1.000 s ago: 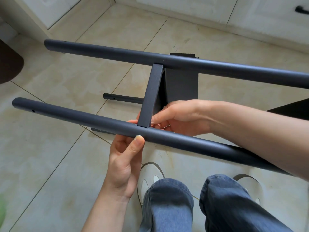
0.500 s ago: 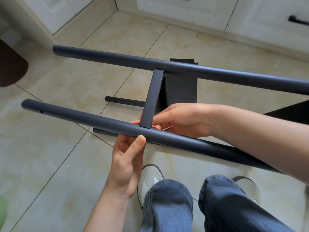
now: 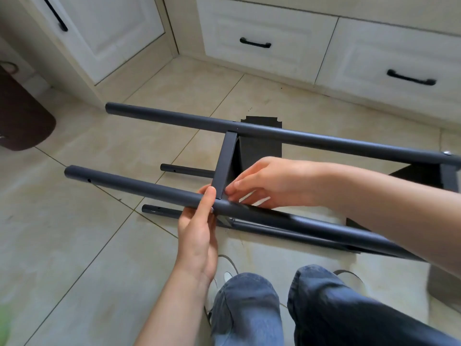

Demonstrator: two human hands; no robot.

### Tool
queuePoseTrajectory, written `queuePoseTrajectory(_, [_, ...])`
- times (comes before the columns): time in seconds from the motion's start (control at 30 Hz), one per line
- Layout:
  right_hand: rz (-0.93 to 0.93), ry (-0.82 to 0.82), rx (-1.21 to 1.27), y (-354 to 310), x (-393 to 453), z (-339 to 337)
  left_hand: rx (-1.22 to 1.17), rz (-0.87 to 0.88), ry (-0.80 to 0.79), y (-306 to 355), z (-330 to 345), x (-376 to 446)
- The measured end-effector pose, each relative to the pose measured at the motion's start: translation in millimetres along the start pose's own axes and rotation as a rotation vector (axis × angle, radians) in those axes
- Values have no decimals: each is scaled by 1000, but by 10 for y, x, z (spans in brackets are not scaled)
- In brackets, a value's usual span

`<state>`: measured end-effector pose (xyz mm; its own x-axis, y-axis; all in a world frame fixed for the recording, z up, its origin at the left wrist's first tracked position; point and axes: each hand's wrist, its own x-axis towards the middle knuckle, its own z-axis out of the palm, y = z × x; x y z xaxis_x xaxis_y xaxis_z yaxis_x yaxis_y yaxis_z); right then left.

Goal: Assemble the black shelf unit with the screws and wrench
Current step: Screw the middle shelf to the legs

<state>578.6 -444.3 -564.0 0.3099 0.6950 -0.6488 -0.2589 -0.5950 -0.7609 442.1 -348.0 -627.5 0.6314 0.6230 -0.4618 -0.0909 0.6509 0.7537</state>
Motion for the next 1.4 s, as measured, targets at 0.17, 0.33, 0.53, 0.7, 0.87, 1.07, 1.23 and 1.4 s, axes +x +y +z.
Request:
queuePoseTrajectory(0.17, [-193, 302, -250, -85, -133, -230, 114, 50, 154, -116, 38, 2])
queuePoseTrajectory(0.33, [-451, 616, -539, -108, -173, -458, 191, 31, 264, -170, 140, 0])
queuePoseTrajectory(0.53, [-526, 745, -969, -131, -107, -684, 204, 2, 319, -168, 237, -36])
queuePoseTrajectory(0.7, [-408, 659, -1006, -123, -34, -689, 163, 1, 339, -166, 280, -45])
queuePoseTrajectory(0.87, [-368, 644, -930, -119, -16, -678, 122, -35, 337, -126, 304, -61])
queuePoseTrajectory(1.07, [-403, 705, -820, -89, -153, -741, 75, -5, 269, -86, 392, -114])
queuePoseTrajectory(1.23, [-451, 800, -739, -100, -385, -880, 72, 90, 183, -2, 606, -157])
queuePoseTrajectory(1.4, [-455, 845, -647, -215, -673, -976, 112, 221, 93, 177, 849, -203])
